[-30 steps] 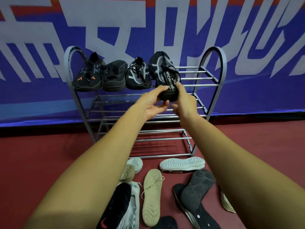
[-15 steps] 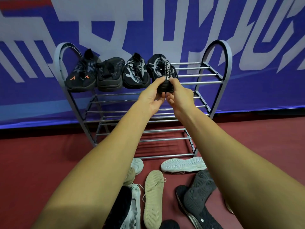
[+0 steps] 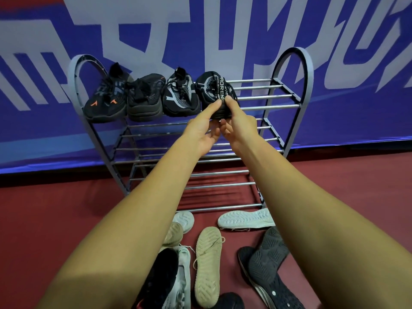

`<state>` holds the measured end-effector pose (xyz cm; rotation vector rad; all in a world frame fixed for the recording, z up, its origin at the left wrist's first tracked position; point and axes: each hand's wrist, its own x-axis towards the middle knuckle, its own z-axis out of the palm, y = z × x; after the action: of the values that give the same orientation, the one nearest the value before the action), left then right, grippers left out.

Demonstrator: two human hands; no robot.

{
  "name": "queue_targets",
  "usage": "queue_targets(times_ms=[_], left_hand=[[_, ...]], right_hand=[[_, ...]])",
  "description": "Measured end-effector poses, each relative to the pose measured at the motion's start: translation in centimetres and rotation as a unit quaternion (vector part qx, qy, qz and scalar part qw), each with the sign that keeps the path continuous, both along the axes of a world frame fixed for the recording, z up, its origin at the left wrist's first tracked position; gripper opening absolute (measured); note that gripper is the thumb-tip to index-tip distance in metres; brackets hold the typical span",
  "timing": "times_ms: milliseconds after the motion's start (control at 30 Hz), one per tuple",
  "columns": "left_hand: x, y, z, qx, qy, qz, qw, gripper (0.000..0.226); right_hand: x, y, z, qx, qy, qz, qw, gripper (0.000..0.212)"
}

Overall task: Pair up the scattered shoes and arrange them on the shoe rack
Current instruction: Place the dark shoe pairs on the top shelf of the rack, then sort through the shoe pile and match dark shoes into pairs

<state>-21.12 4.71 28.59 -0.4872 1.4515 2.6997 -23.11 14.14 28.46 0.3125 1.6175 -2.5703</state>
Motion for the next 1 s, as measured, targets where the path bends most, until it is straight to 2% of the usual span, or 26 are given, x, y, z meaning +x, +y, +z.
queue_targets(times_ms=[100, 200, 367, 500, 600, 700, 833, 1000], left_hand=[[0.3, -0.4, 0.1, -0.035, -0.005, -0.012, 0.999, 0.033], [0.7, -1.0, 0.0, -0.066, -0.016, -0.011, 0.998, 0.028], [1.7, -1.8, -0.7, -0.105, -0.043, -0.008, 0.994, 0.041], [3.1, -2.6, -1.7, -0.147, -0.048, -0.021, 0.988, 0.026], [4.4, -3.3, -2.5, -0.191, -0.049, -0.032, 0.980, 0.026], [5.9, -3.8, -3.7, -0.242, -0.055, -0.043, 0.968, 0.024], [8.2, -4.2, -5.7, -0.296, -0.067, -0.062, 0.951, 0.020], [11.2, -5.2, -8.5, -0.322, -0.090, -0.076, 0.940, 0.019]], right_hand=[[0.3, 0.5, 0.1, 0.035, 0.001, 0.016, 0.999, 0.051], [0.8, 1.1, 0.1, 0.096, 0.014, 0.021, 0.995, 0.046], [1.7, 3.0, -0.5, 0.164, 0.025, 0.042, 0.985, 0.035], [2.5, 4.9, -1.7, 0.211, 0.022, 0.056, 0.976, 0.029], [3.4, 6.0, -3.1, 0.242, 0.007, 0.075, 0.967, 0.026], [4.6, 6.7, -4.6, 0.299, -0.006, 0.094, 0.950, 0.027], [6.5, 6.8, -6.5, 0.390, 0.002, 0.162, 0.906, 0.030], [9.1, 5.0, -8.6, 0.411, 0.000, 0.208, 0.888, 0.026]])
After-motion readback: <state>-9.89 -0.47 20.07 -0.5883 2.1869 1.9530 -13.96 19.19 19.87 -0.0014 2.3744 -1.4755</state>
